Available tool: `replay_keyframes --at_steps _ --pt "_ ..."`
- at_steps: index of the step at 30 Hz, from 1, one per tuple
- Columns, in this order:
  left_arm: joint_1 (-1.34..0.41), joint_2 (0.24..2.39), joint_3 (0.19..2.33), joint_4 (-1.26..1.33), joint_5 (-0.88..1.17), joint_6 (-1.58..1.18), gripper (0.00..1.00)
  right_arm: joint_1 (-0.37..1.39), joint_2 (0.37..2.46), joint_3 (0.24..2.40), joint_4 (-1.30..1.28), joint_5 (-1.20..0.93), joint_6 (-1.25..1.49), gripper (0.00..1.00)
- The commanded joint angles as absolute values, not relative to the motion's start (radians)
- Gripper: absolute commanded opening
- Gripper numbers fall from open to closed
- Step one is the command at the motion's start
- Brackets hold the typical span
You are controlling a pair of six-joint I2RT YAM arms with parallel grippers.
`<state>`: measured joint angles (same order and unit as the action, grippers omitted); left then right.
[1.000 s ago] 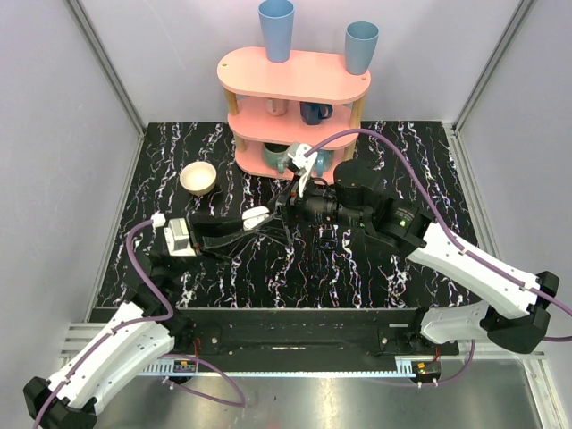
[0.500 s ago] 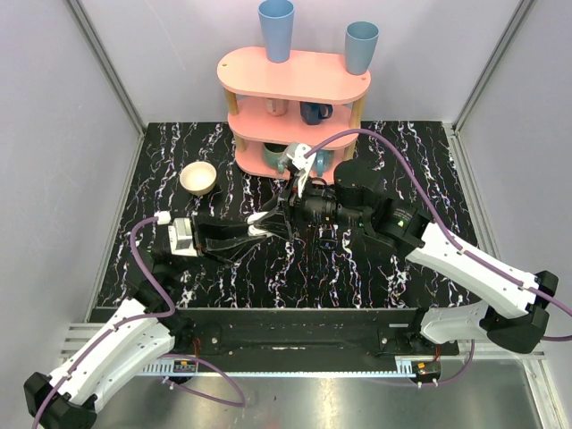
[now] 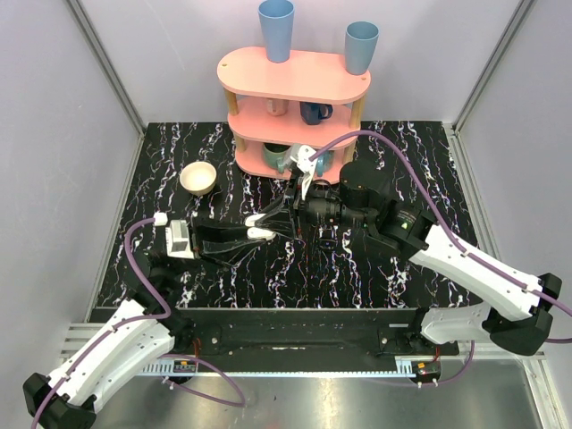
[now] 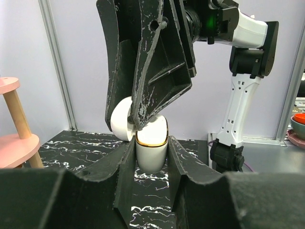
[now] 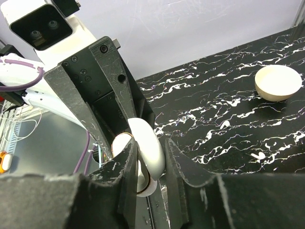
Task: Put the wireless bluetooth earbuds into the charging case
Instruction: Open the charging case.
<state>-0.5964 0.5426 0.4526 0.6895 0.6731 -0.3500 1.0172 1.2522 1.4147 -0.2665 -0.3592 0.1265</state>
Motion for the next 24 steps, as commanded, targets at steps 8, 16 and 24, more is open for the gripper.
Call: replay_keyframes --at_steps 8,16,24 --pt "-0.595 0.551 0.5 0.678 0.609 -0.356 0.0 1.015 1.201 1.379 -0.184 -0.38 0.103 0.2" --pt "-0.594 0.555 0.506 0.638 0.605 -0.308 0.0 1.016 1.181 1.353 -0.164 -0.338 0.103 0.59" --pt "-0.594 0.526 0.491 0.621 0.565 -0.284 0.0 1.015 1.14 1.321 -0.12 -0.253 0.112 0.77"
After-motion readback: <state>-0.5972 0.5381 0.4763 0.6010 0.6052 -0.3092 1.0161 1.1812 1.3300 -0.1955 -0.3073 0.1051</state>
